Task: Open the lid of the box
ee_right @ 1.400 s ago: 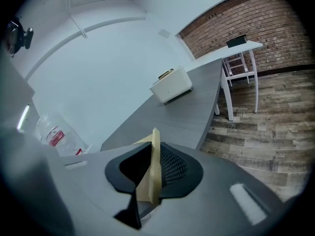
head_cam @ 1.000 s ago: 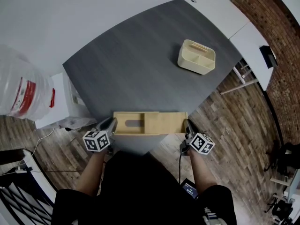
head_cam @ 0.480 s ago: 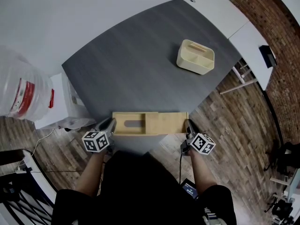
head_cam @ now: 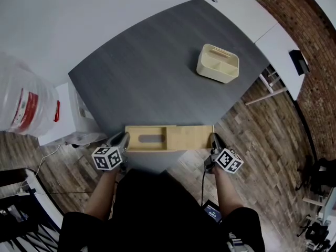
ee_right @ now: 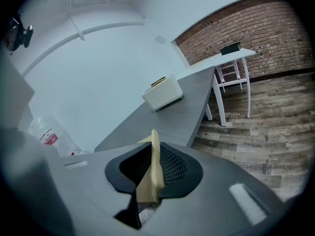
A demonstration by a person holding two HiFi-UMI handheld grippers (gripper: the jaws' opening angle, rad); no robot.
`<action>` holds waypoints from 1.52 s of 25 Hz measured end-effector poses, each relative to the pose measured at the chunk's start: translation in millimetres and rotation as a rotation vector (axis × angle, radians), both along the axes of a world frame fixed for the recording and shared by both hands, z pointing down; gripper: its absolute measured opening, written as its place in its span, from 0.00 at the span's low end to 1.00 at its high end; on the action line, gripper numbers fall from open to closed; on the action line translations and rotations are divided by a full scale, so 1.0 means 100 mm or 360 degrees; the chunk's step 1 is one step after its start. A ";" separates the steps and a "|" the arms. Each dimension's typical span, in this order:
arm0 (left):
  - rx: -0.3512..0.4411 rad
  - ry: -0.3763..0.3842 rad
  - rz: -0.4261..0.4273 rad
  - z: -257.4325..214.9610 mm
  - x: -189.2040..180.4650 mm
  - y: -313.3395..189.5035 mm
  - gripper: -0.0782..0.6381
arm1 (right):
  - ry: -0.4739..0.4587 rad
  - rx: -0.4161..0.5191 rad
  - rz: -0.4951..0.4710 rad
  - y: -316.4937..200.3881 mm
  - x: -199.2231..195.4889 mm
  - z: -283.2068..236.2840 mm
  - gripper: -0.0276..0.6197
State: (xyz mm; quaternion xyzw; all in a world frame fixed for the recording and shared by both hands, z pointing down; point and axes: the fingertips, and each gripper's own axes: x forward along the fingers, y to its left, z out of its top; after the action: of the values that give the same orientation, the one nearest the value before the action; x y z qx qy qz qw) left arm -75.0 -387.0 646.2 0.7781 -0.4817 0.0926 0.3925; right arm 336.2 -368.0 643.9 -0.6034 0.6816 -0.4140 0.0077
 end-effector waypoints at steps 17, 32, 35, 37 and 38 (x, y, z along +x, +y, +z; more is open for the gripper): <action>-0.0004 -0.0001 0.0001 0.00 0.01 0.00 0.22 | 0.0115 -0.0026 0.0074 -0.01 0.10 0.02 0.13; -0.0012 -0.0006 -0.0004 0.01 0.01 0.00 0.22 | 0.0133 -0.0033 0.0070 -0.01 0.13 0.02 0.13; -0.0015 -0.0008 -0.0006 0.02 0.00 0.00 0.22 | 0.0121 -0.0034 0.0069 -0.01 0.13 0.02 0.13; -0.0014 -0.0008 -0.0007 0.02 0.00 0.00 0.22 | 0.0139 -0.0027 0.0065 -0.02 0.14 0.01 0.13; -0.0014 -0.0007 -0.0008 0.02 0.00 0.00 0.22 | 0.0154 -0.0023 0.0062 -0.03 0.14 0.01 0.13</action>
State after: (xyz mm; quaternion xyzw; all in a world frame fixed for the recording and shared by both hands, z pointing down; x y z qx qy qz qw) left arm -75.5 -387.4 648.6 0.7750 -0.4840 0.0955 0.3951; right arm 350.3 -371.2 644.6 -0.6358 0.6663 -0.3891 -0.0216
